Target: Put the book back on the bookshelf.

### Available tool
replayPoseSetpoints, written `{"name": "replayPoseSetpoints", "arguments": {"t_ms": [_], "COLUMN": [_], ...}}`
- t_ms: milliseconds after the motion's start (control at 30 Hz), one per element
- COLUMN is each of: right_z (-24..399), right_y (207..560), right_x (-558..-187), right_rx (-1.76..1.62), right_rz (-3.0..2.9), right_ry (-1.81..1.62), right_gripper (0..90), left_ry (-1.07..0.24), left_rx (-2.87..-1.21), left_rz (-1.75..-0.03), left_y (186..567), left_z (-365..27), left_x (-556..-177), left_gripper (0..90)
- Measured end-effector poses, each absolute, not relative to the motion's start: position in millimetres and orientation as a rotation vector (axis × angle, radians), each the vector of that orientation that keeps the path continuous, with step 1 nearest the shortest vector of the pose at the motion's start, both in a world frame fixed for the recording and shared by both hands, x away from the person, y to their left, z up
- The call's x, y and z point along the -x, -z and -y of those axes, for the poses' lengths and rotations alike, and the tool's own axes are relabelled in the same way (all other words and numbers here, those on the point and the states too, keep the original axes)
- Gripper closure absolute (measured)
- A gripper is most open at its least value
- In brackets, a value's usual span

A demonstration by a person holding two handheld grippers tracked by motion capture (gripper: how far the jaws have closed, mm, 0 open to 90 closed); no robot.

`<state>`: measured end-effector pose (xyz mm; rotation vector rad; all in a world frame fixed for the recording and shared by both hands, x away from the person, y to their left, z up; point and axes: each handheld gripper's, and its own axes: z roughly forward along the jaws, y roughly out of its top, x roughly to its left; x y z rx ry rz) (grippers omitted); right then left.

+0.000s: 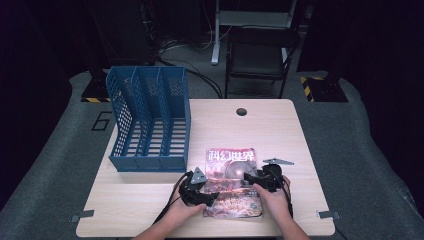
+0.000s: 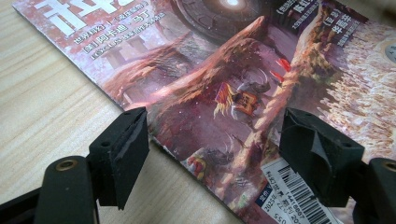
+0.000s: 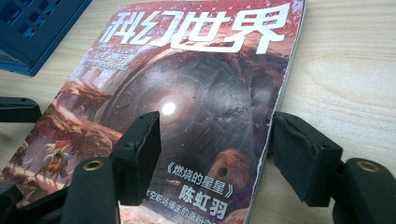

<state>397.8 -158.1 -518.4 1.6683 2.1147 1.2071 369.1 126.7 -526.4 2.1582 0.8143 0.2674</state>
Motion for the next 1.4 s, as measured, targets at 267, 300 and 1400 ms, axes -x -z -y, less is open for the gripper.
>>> {"name": "replayPoseSetpoints", "arguments": {"t_ms": [267,300,1400], "right_z": [162.2,163.4,169.3], "right_y": [511.3,509.5,506.8], "right_x": [-397.3,-397.5,-406.4], "right_rx": [-1.664,-1.654,-1.694], "right_rz": [-2.107,-2.11,-2.103], "right_ry": [-1.267,-1.285,-1.36], "right_gripper": [35.7,35.9,40.5], "left_ry": [-0.269,-0.27,-0.27], "left_rx": [-2.149,-2.157,-2.135], "left_rz": [-0.814,-0.807,-0.804], "left_y": [527.1,526.9,528.9], "left_z": [-126.7,-127.3,-128.9], "left_x": [-368.8,-369.0,-367.5], "left_gripper": [24.1,24.1,24.1]}}
